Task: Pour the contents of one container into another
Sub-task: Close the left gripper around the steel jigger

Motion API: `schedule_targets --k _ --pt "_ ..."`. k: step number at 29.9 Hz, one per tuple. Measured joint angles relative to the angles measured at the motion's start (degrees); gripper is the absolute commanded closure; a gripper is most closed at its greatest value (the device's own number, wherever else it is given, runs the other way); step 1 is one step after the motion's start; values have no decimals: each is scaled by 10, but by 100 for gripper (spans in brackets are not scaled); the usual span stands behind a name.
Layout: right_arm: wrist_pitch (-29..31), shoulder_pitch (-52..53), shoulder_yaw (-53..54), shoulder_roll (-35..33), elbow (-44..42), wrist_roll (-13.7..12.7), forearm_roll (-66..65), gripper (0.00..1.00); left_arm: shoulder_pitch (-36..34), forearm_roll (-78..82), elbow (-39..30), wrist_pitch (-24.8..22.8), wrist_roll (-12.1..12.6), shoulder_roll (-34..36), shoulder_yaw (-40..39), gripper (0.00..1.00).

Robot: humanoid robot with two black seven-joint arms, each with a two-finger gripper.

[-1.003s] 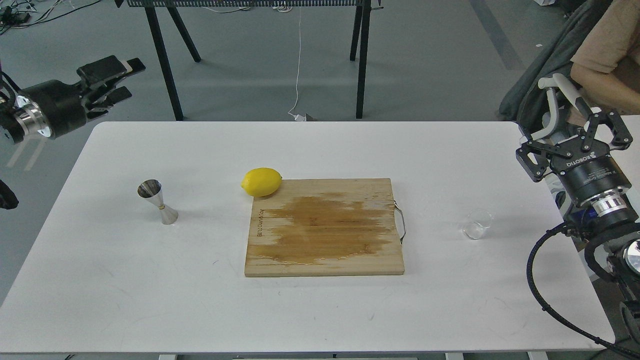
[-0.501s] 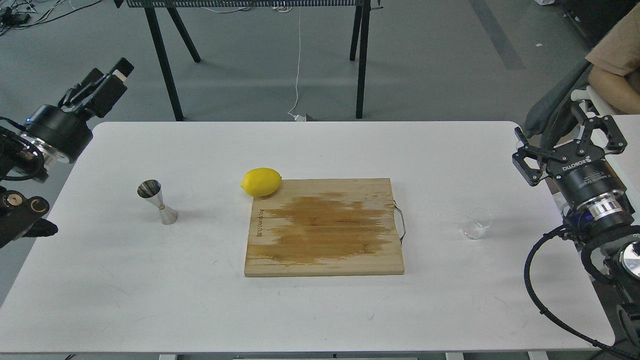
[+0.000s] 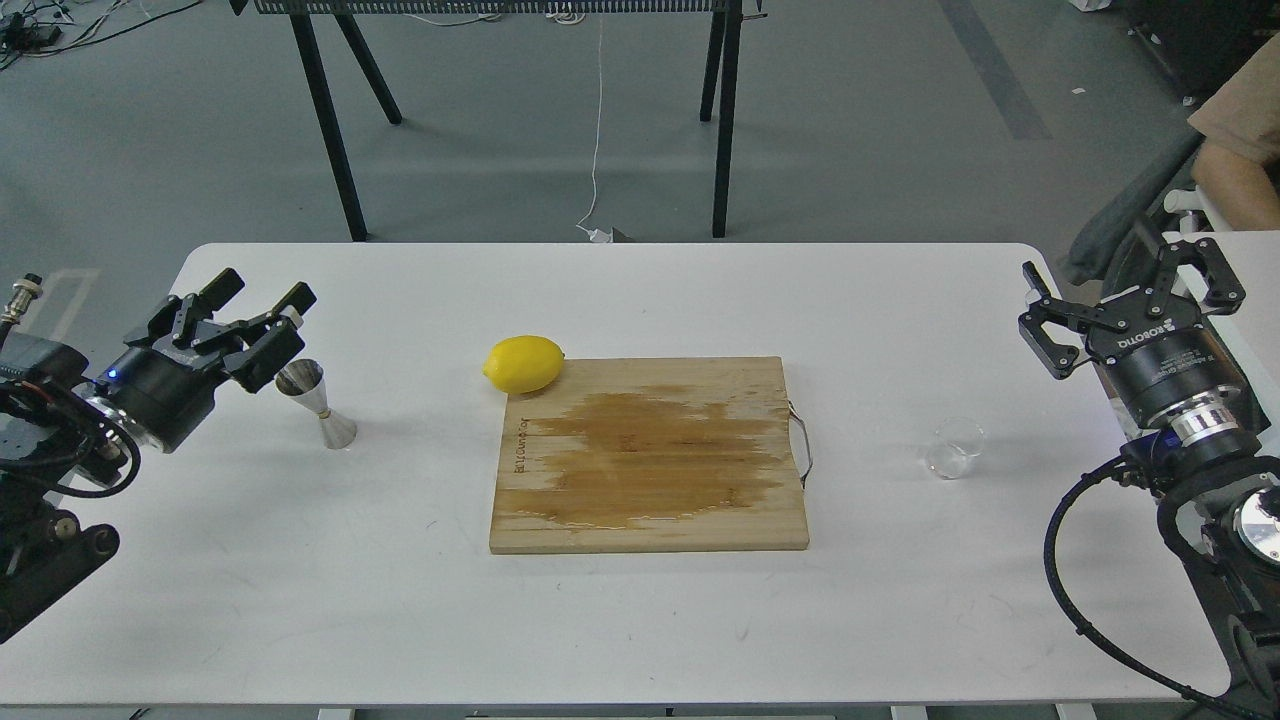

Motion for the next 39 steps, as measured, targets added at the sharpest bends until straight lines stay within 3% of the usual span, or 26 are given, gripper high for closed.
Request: schedule_targets --k 18,24,39 --pt "0 0 1 -2 2 0 0 1 73 8 26 0 0 -15 2 3" --pt "0 -1 1 -4 3 0 0 1 75 9 84 0 0 -48 6 3" --pt "0 -1 3 -6 3 0 0 1 56 8 154 0 0 -108 8 4"
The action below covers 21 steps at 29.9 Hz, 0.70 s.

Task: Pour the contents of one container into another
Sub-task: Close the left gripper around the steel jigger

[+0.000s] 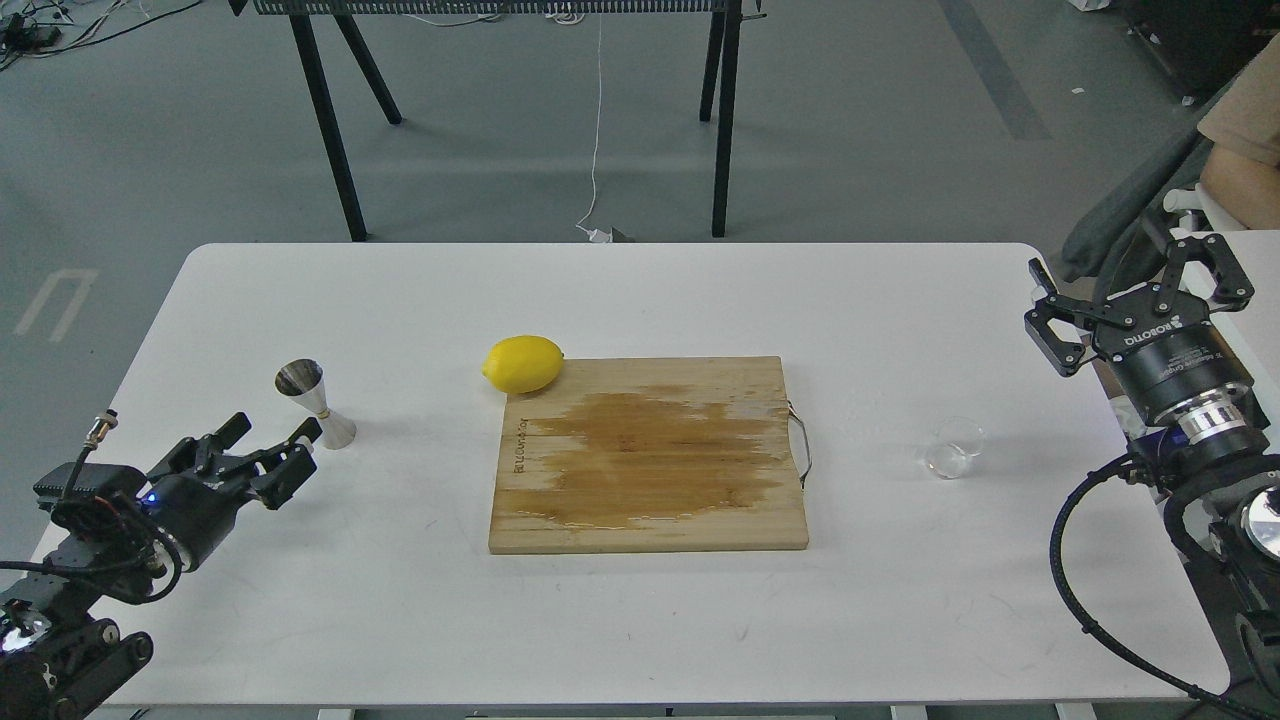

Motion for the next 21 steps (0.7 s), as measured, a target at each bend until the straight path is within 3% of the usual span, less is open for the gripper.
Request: schedule_targets --k 21 --pt "0 0 3 -1 0 0 0 1 -52 -1 83 0 0 -72 25 4"
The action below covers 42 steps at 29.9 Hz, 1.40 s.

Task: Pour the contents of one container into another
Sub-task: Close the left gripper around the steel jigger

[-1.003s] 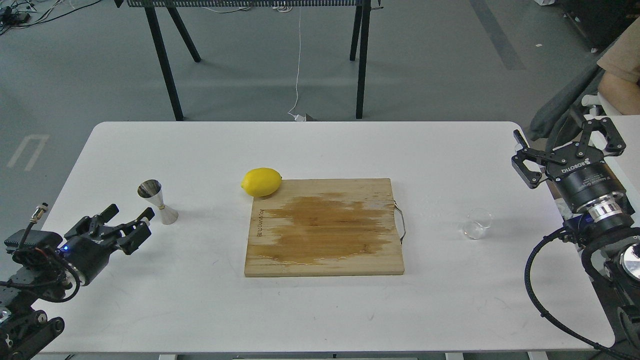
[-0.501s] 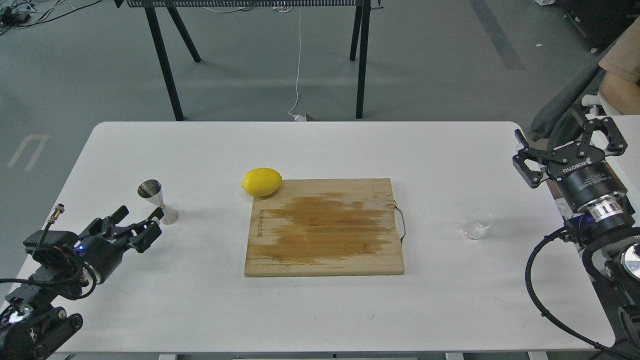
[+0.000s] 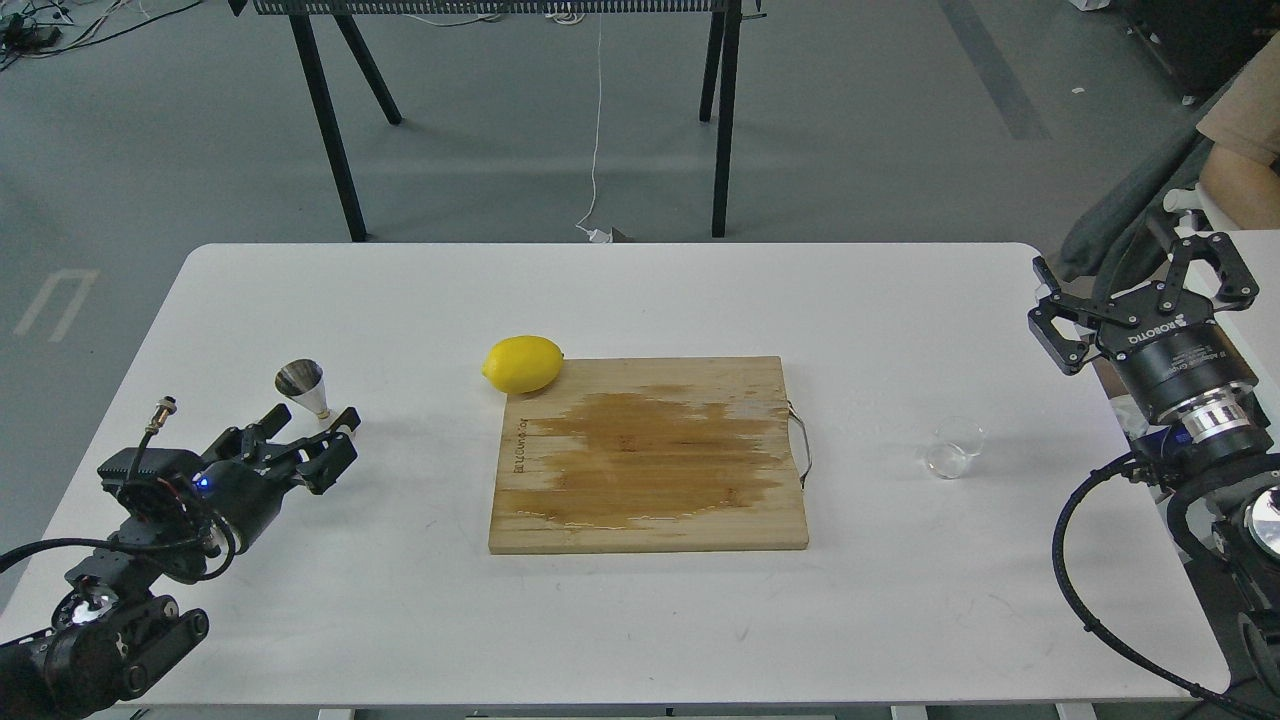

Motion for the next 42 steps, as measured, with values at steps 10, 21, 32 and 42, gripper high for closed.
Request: schedule_targets --k 10,21,32,42 --pt "0 0 0 0 0 0 0 1 -30 0 50 0 0 -30 2 6" --pt "0 0 2 -1 0 0 0 1 -53 -4 98 0 0 -57 27 14" --pt "0 -3 3 -1 0 0 0 1 -65 -4 137 0 0 -73 29 30" --pt "0 -3 1 -1 0 0 0 1 -66 -3 148 0 0 -73 29 51"
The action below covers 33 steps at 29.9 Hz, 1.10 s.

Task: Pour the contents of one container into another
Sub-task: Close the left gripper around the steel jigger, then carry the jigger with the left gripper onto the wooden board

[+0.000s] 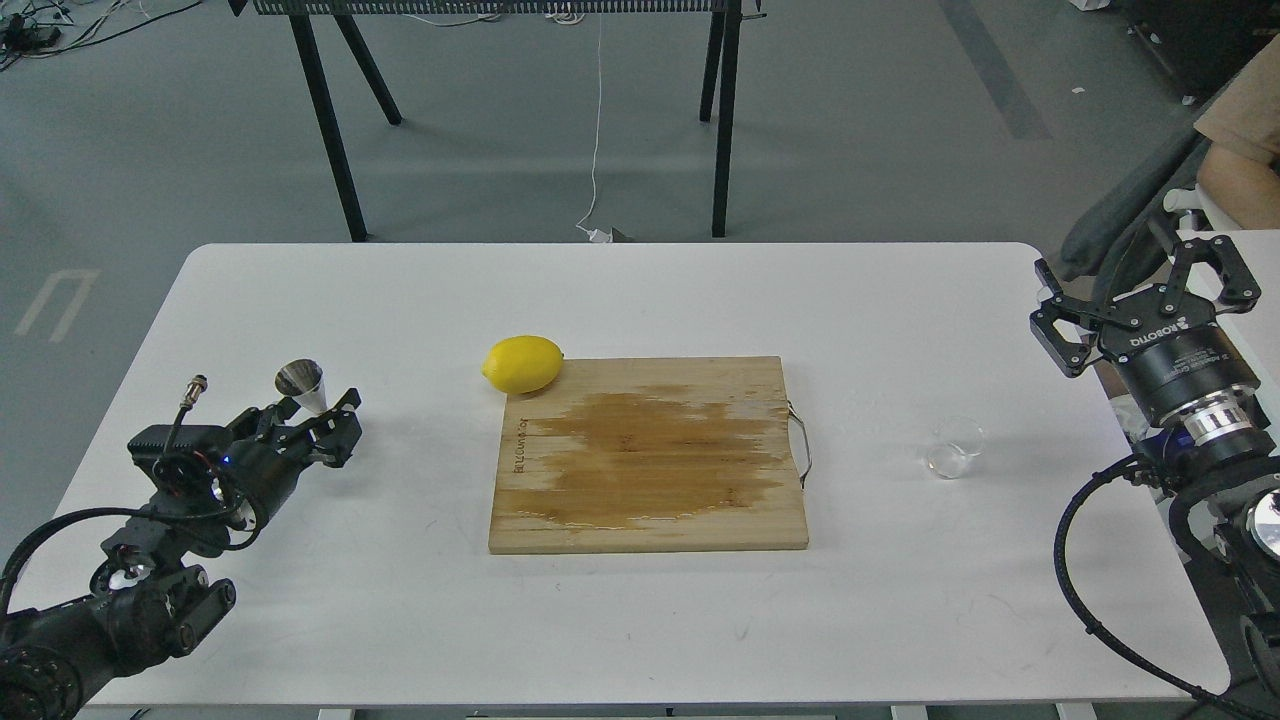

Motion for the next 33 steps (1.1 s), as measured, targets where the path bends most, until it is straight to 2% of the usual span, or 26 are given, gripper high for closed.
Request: schedule_targets --k 13,20,26,33 --pt "0 -3 -1 0 0 0 0 1 0 0 0 0 0 0 8 79" --pt "0 -4 0 0 0 0 0 1 0 0 0 0 0 0 8 85" --pt "0 -4 0 0 0 0 0 1 -3 1 -4 0 0 3 7 87" --pt "0 -4 1 1 -1 0 0 1 -67 1 -11 0 0 9 7 88"
